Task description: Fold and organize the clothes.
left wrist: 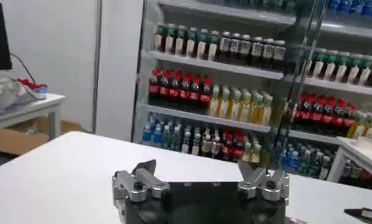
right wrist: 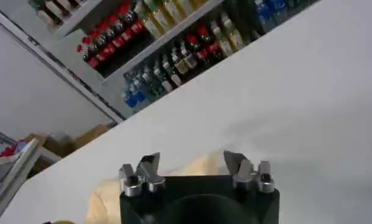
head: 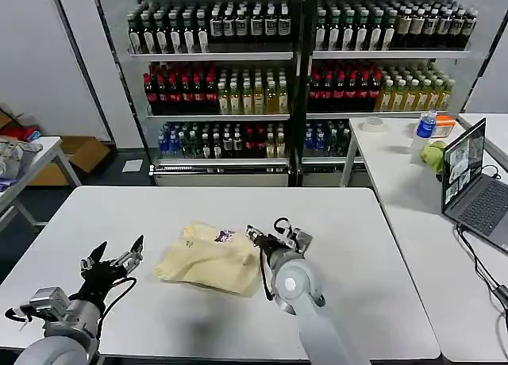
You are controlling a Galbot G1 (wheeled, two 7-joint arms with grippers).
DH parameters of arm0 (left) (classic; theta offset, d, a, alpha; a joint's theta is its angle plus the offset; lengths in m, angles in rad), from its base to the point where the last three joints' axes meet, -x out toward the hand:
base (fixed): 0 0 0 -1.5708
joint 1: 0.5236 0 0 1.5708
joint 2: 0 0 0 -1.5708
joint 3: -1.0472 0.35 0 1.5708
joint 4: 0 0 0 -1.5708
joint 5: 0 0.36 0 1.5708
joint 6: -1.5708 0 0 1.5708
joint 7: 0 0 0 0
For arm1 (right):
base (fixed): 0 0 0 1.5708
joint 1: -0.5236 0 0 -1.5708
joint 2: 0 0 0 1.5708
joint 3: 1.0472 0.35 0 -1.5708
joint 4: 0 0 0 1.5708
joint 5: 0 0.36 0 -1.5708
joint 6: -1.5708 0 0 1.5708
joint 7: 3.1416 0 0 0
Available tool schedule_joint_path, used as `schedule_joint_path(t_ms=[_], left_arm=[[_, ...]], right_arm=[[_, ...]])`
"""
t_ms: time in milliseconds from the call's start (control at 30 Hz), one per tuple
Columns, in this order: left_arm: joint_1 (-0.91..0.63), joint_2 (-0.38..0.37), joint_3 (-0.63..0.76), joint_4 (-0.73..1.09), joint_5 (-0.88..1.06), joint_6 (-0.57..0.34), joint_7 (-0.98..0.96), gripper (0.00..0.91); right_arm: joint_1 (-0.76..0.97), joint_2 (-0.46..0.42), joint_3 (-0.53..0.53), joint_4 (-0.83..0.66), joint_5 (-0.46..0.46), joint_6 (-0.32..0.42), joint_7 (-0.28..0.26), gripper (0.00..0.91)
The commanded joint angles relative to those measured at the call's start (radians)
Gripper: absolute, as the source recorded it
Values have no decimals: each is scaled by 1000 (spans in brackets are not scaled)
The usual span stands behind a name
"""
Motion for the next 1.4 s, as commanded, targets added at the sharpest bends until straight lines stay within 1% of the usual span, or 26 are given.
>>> schedule_joint_path(t_ms=[33,67,100,133,633,833,900,1033,1400], left_arm=[[31,-2,-30,-18,-3,-4,0,907],[32,-2,-31,-19,-3,-4,0,907],[32,-2,-32,-19,-3,-4,0,907],[32,-3,-32,-19,-3,-4,0,907],[22,1,-31,-7,-8,-7,1,907],[24,4,-33,-9,-13,-8,0,907],[23,3,-31,-7,-13,-8,0,907],[18,4,-28,-4,-15,-10,0,907],[7,7,-22,-1,-21,-11,0,907]], right_arm=[[76,31,-13,-113,26,-19,52,60],[78,30,-14,-115,25,-20,55,50],[80,30,-14,-118,24,-21,58,10],[82,29,-13,-121,23,-21,58,0],[110,34,2,-168,13,-21,51,0],[97,36,-4,-157,-15,-14,41,0],[103,45,0,-169,-37,0,28,0],[130,56,14,-212,-54,3,16,0],[201,68,22,-307,-85,-4,-14,0]])
